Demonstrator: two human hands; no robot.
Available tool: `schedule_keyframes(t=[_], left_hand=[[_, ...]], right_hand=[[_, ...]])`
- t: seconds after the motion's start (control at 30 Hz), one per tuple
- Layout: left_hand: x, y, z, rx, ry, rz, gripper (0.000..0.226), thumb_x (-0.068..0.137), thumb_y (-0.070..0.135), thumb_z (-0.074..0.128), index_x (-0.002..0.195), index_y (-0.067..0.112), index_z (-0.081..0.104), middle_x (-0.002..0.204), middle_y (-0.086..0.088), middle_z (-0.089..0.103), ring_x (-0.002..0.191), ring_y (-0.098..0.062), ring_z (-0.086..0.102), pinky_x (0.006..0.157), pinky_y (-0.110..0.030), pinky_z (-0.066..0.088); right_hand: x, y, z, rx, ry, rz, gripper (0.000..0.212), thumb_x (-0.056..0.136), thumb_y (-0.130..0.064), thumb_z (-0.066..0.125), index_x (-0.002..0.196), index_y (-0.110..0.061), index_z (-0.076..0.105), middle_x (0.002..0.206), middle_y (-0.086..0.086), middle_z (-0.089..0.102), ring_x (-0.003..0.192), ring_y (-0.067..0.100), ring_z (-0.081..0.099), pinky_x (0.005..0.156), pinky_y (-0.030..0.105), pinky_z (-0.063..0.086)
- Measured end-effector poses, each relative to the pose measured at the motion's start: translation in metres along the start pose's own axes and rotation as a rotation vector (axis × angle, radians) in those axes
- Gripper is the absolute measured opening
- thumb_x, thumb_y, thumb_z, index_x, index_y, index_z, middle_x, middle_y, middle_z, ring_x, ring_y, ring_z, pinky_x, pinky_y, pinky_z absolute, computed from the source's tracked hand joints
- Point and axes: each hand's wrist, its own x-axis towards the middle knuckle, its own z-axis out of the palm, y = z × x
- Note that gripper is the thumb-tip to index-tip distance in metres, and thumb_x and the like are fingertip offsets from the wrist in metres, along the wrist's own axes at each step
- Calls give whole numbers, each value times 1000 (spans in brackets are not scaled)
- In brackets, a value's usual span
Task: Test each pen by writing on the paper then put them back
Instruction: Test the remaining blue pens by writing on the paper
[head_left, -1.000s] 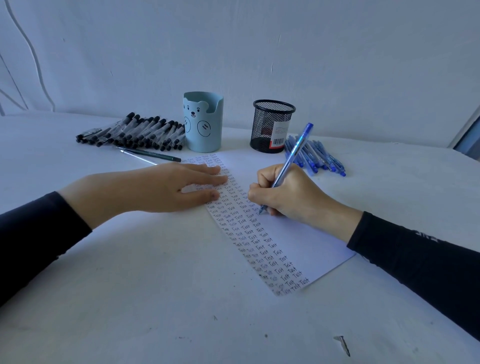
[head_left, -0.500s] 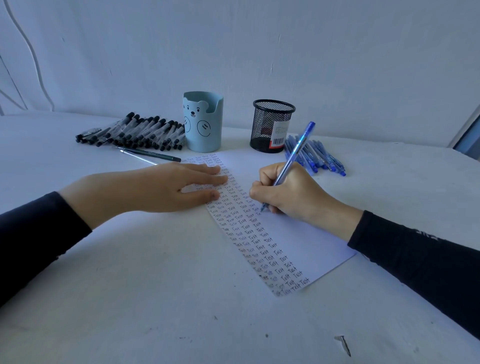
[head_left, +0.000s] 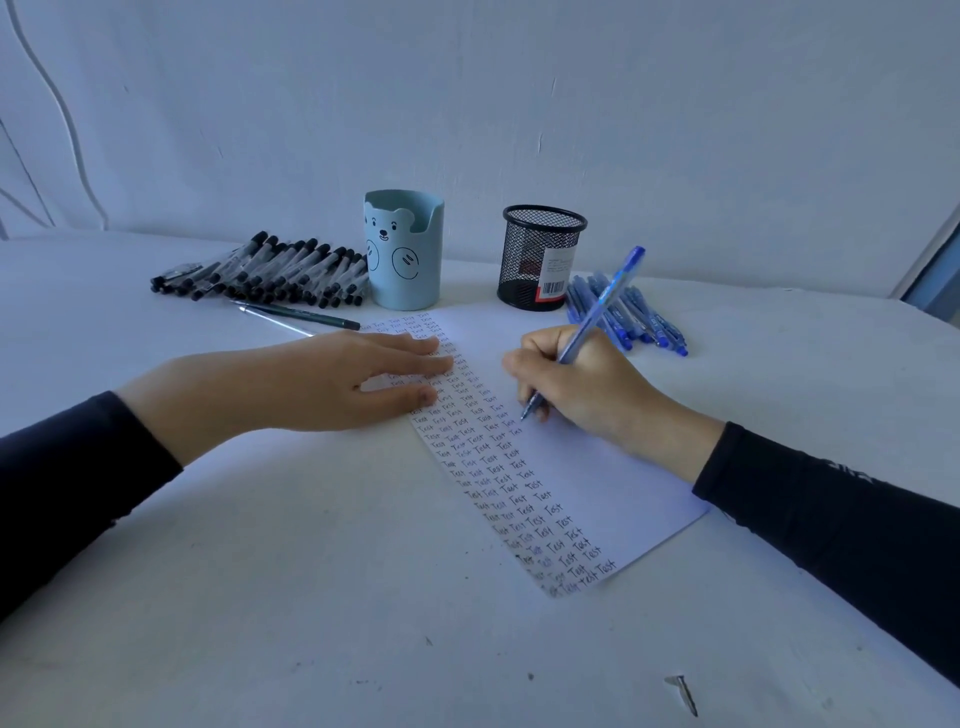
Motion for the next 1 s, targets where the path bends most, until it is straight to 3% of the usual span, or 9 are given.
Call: schedule_keyframes(t=[0.07, 0.17, 0.27, 0.43, 0.57, 0.7, 0.83, 1.0], left_hand=[[0, 0, 0, -3, -1, 3, 70, 72, 85, 24, 136, 58, 36, 149, 34, 21, 139, 11, 19, 120, -26, 13], [-1, 2, -1, -10, 2, 9, 73, 71, 85, 24, 137, 57, 36, 149, 34, 21, 138, 14, 17, 118, -20, 10], [-2, 2, 0, -18, -10, 6, 73, 71, 85, 24, 139, 57, 35, 149, 35, 18, 137, 15, 16, 113, -14, 7], [-3, 2, 0, -28, 2, -4, 69, 75, 82, 28, 139, 57, 36, 150, 35, 18, 137, 15, 16, 111, -11, 6], [-3, 3, 0, -37, 6, 4, 72, 72, 83, 27, 139, 57, 36, 152, 32, 20, 137, 15, 15, 111, -9, 4], [-2, 3, -1, -36, 6, -3, 67, 77, 78, 30, 140, 55, 36, 152, 31, 19, 137, 16, 15, 108, -5, 2], [-2, 4, -2, -29, 11, 14, 68, 77, 79, 28, 140, 54, 36, 153, 31, 18, 136, 17, 14, 102, 3, -1], [-2, 4, -2, -35, 6, 6, 71, 73, 84, 26, 139, 58, 35, 152, 33, 18, 139, 15, 15, 112, -10, 5]], right_hand=[[2, -3, -2, 64, 4, 11, 43, 97, -18, 55, 55, -11, 49, 50, 1, 56, 45, 8, 46, 50, 19, 39], [3, -8, -7, 167, -39, 88, 26, 97, -37, 55, 84, -14, 53, 42, 0, 43, 39, 11, 35, 43, 21, 30], [5, -8, -12, 315, -54, 224, 38, 101, -48, 41, 108, -16, 60, 39, -1, 37, 36, 10, 31, 40, 21, 26], [12, -10, -24, 464, -71, 271, 39, 104, -37, 37, 101, -14, 69, 56, -2, 53, 48, 9, 35, 49, 21, 28], [11, -15, -31, 619, -132, 313, 26, 93, -35, 56, 102, -23, 77, 73, -6, 65, 55, 8, 30, 57, 23, 24], [9, -21, -31, 823, -147, 304, 23, 79, -28, 65, 98, -19, 74, 89, 3, 74, 46, 4, 43, 46, 14, 37], [12, -20, -30, 890, -113, 300, 24, 78, -33, 64, 93, -18, 76, 84, 2, 73, 46, 3, 48, 43, 14, 41], [12, -20, -33, 911, -74, 299, 24, 79, -33, 65, 100, -21, 69, 72, 0, 67, 45, 6, 46, 43, 16, 40]])
